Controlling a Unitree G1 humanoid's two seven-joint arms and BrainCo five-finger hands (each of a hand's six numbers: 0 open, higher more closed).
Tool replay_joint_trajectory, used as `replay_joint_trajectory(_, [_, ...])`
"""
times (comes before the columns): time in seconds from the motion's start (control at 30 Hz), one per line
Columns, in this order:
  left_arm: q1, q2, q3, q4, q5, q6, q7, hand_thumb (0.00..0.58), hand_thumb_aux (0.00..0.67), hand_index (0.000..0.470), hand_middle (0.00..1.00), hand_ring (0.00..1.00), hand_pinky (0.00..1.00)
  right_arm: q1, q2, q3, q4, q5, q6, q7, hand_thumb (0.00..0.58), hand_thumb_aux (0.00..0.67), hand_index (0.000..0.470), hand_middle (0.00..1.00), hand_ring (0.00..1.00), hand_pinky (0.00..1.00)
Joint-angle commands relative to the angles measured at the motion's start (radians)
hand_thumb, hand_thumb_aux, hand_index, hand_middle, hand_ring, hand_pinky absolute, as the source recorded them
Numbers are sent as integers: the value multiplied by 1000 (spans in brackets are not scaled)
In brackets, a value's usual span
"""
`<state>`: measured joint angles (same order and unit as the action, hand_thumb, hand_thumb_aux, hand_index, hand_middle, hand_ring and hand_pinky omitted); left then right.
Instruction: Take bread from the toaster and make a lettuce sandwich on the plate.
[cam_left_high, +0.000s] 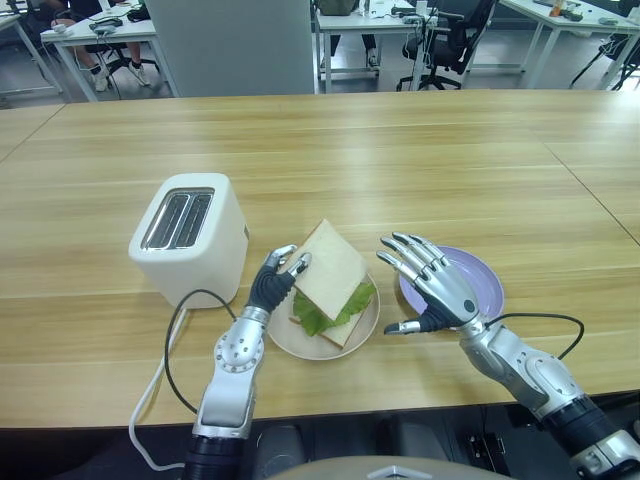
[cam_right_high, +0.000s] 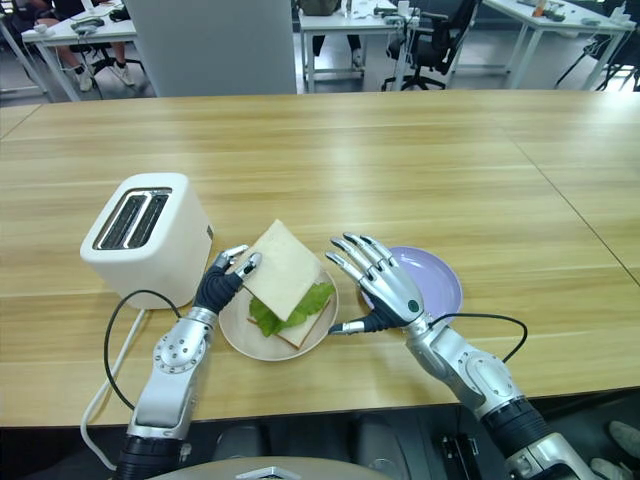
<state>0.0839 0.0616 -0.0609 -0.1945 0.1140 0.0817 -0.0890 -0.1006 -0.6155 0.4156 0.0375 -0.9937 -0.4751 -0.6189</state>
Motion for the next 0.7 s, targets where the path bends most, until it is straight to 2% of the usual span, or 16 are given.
replay_joint_trajectory(0.03, [40, -17, -33, 2, 36, 30, 36, 580, 670, 460, 1000, 1000, 1000, 6, 11, 32, -30, -49, -33, 17, 0, 0, 0, 0, 0, 0])
replay_joint_trajectory(0.3, [68, 14, -95, 46, 160, -5, 106, 580, 670, 460, 1000, 1000, 1000, -47, 98, 151, 111, -75, -74, 104, 0, 0, 0, 0, 0, 0])
replay_joint_trajectory(0.7, [8, 40, -149, 169, 280, -44, 182, 580, 670, 460, 1000, 1000, 1000, -142, 176, 273, 381, -38, -84, 320, 0, 0, 0, 0, 0, 0])
